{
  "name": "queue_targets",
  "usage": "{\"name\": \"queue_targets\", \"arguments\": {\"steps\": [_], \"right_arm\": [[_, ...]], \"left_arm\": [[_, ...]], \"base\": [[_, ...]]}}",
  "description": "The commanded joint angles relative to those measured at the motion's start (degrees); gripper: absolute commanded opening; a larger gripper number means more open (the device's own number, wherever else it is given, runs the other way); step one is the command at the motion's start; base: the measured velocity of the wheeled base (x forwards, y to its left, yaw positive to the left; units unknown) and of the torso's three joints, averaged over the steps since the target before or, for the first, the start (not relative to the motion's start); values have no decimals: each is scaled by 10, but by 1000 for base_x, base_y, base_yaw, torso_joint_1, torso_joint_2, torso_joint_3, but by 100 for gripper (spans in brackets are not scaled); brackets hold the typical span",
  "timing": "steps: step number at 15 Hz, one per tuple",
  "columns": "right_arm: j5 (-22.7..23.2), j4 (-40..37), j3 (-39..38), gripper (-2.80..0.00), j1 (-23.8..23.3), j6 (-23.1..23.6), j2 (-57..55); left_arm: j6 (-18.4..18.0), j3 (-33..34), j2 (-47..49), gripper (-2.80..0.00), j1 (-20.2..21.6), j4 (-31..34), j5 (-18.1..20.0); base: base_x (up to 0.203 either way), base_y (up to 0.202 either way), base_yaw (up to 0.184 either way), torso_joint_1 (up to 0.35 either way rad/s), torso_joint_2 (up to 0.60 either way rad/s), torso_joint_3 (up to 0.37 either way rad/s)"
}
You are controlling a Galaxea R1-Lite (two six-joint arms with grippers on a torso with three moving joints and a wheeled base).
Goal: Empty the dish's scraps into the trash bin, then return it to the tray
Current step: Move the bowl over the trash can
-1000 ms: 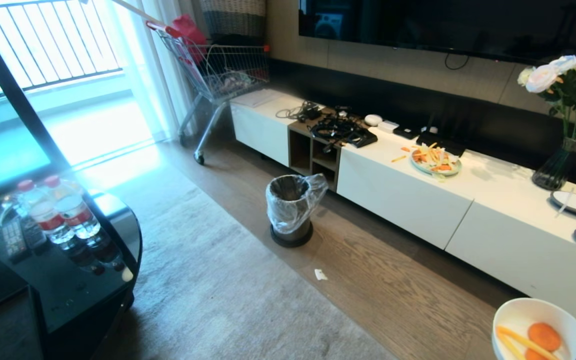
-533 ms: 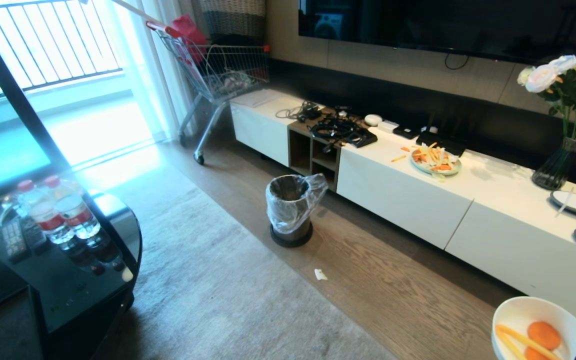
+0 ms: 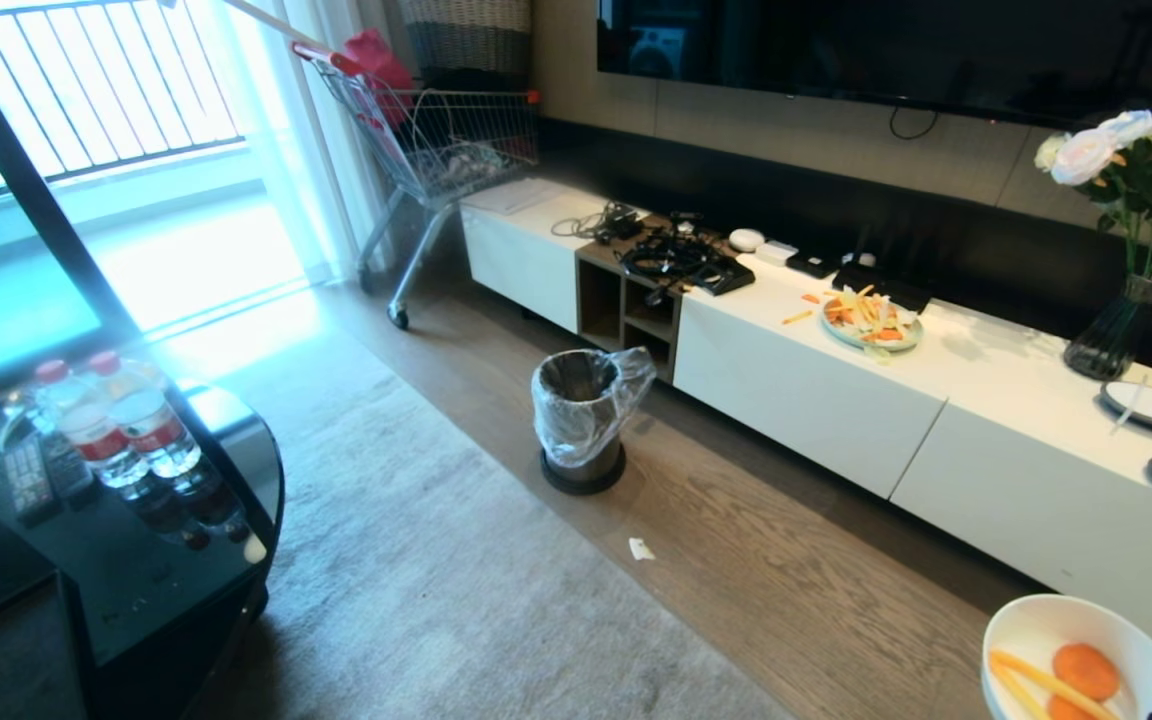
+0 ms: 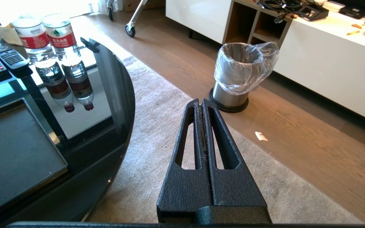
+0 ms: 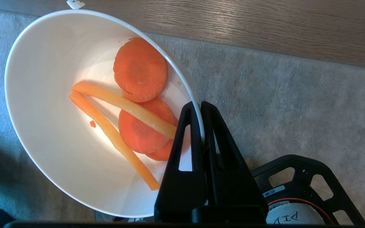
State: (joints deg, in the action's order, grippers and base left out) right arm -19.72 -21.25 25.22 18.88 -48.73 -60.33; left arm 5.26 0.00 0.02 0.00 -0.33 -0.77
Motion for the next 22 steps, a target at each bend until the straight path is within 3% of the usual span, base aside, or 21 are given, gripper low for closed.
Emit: {"name": "queue_targets", "arguments": {"steps": [1, 5, 22], "right_arm": [[-1, -2, -1, -280, 0, -4, 0], [-1, -1, -3, -280, 0, -5, 0], [3, 1, -3, -280, 5, -4, -6]], "left_arm": [[0, 0, 0, -280, 0, 0, 0], [-1, 0, 0, -280, 0, 0, 0], [-1, 0, 0, -280, 0, 0, 0]], "base": [[0, 0, 0, 0, 0, 0], [60, 0, 0, 0, 2, 2], [186, 0, 2, 3, 2, 2]]}}
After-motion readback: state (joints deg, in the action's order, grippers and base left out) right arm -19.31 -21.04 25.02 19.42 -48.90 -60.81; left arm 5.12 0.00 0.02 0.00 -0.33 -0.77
